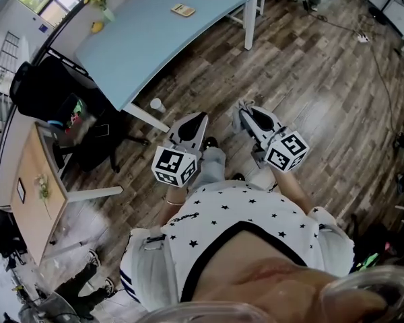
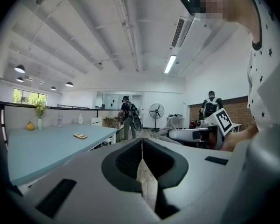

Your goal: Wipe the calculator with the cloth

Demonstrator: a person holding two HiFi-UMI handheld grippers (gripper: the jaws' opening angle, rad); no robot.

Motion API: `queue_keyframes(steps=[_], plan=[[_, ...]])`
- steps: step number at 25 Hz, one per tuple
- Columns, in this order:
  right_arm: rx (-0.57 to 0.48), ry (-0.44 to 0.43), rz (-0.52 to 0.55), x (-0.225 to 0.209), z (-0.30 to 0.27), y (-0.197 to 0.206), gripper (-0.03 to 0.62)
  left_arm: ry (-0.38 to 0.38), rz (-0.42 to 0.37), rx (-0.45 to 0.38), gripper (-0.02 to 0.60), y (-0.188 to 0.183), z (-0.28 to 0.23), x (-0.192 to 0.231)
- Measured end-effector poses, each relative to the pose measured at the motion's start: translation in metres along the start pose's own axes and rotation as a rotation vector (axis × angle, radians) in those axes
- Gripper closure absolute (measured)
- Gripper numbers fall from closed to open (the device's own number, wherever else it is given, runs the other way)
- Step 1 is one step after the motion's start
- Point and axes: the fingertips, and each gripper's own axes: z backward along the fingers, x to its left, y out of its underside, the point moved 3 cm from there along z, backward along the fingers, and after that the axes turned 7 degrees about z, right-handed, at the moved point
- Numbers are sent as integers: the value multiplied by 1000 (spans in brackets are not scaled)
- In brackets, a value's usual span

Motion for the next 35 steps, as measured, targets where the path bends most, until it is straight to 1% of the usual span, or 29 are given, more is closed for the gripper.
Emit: queue_keyframes(steps=[7,10,16,22,27,31,35], plan=[[-8,79,35,-32,-11,-14,546,92,2,-9,551,-9,-46,16],[-5,108,47,-48,-20,-19,546,130,-3,-20,551,-18,-69,26],[2,158,50,-79,-52,-26,546,183,-1,-27,551,-32,-105,56],[32,159,42,-95,-107,-27,546,175,31,-29,551,-43,-125,112],[64,155,45,-107,-147,-32,545,139,51,-59,551,-57,-130,157],[80,133,51,-111,-182,-32,545,109,81,-59,551,-55,-131,192],[105,123,52,-115,-210,-27,545,96,101,-60,551,-53,-131,216]])
